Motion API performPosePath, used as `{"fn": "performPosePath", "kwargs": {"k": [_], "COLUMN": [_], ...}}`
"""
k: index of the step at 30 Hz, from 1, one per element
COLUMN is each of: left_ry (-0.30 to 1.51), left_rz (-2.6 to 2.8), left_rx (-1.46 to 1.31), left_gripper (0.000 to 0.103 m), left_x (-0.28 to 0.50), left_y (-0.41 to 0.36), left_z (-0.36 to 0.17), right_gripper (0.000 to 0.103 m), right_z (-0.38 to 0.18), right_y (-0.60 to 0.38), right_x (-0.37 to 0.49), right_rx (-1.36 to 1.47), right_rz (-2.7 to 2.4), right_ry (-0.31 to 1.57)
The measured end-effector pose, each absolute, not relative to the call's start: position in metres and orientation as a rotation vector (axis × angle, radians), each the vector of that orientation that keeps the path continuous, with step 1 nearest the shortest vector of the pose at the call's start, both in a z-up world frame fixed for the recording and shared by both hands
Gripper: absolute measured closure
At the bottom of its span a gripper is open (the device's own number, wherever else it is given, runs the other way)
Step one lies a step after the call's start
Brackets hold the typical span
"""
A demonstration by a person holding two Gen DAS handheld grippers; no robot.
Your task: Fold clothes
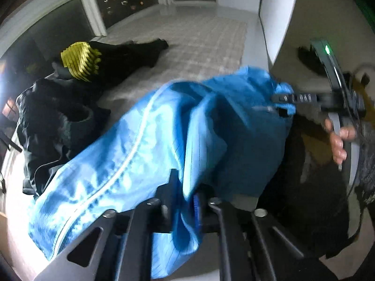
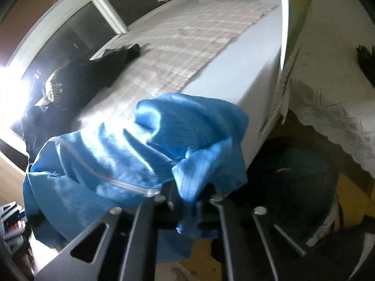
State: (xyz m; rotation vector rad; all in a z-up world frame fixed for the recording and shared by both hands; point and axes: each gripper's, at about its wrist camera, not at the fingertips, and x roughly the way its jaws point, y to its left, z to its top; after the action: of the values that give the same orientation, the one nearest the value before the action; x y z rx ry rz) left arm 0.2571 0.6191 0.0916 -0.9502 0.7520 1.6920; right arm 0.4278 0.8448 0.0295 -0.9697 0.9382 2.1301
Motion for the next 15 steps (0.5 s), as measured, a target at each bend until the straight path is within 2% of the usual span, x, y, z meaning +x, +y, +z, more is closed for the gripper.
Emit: {"fn": "performPosePath", "kwargs": {"k": [5, 9, 13, 15], "left_ry": [0.542, 0.377, 0.197, 0.192], "left_rz": [1.721, 1.79, 1.917, 2.018], "left_rx": [-0.952, -0.921, -0.897, -0.873], "left_gripper": [0.099, 0.099, 0.099, 0.099], "left_x": [0.228, 0.202, 0.168, 0.15], "left_y": [0.572, 0.502, 0.404, 0.37], "left_z": [0.142, 0.194, 0.246, 0.259], "right_gripper": [0.1, 0.1, 0.1, 0.1], "right_z": [0.093, 0.18, 0.237, 0.265], "right_y": [0.819, 0.78, 0.734, 0.711], "right_x": [0.446, 0.454, 0.396, 0.366], "right_rx": [-0.788, -0.615, -0.597, -0.586], "right_rz": [2.248, 2.438, 2.666, 2.779], "right_ry": [0.929, 0.824, 0.717, 0.657]}}
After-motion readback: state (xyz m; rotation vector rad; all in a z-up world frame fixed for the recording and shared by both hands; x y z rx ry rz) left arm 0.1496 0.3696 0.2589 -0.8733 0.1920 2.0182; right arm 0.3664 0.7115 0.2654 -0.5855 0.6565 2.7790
